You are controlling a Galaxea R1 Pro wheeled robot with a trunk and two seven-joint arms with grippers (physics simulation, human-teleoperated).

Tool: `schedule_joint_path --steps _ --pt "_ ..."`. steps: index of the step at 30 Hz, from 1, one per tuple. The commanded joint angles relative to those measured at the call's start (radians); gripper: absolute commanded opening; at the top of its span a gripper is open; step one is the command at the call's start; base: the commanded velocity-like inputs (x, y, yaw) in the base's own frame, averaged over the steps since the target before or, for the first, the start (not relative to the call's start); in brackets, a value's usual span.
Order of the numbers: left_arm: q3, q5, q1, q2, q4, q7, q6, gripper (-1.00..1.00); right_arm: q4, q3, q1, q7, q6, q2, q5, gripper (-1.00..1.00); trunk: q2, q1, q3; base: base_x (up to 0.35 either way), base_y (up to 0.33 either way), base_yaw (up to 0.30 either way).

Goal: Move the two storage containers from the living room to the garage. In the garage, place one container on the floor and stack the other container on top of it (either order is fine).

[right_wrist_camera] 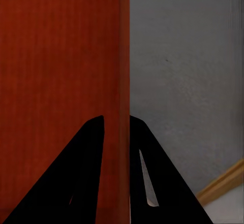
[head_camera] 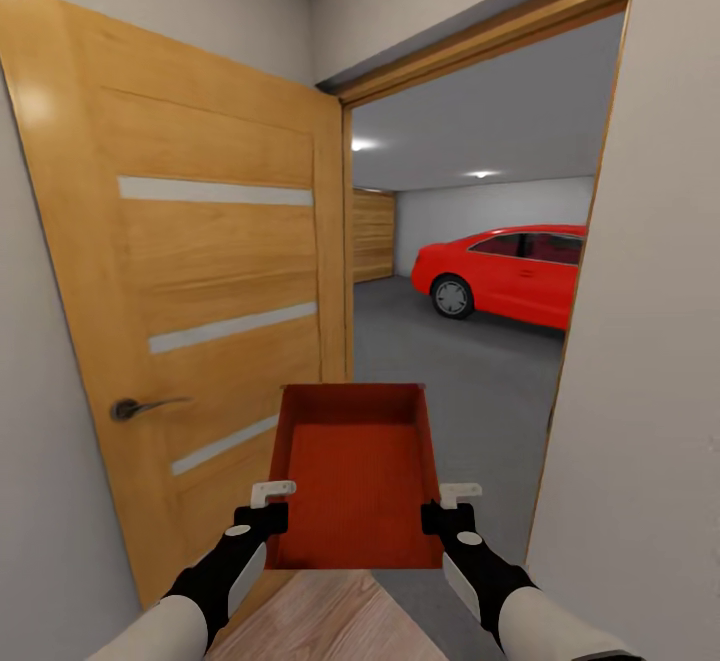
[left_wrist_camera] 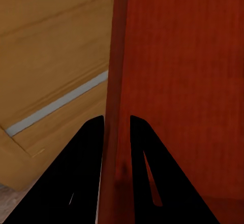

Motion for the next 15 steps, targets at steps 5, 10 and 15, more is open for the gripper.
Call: schedule_joint_path --steps 5,10,15 --pt "0.005 -0.011 0.0 0.001 -0.047 0.018 -0.017 -1.0 0.005 0.031 0.0 0.001 0.0 0.0 -0.013 -1.0 -0.001 0.001 0.004 0.083 0.001 -0.218" --pt "0.005 -0.011 0.0 0.001 -0.048 0.018 -0.017 -1.0 0.005 0.031 0.0 0.001 0.001 0.0 -0.013 -1.0 -0.001 0.001 0.006 0.082 0.0 -0.229" --pt "0.005 -0.011 0.0 0.0 -0.049 0.018 -0.017 -1.0 0.005 0.031 0.0 0.001 0.001 0.0 -0.014 -1.0 -0.001 0.001 0.004 0.082 0.0 -0.268"
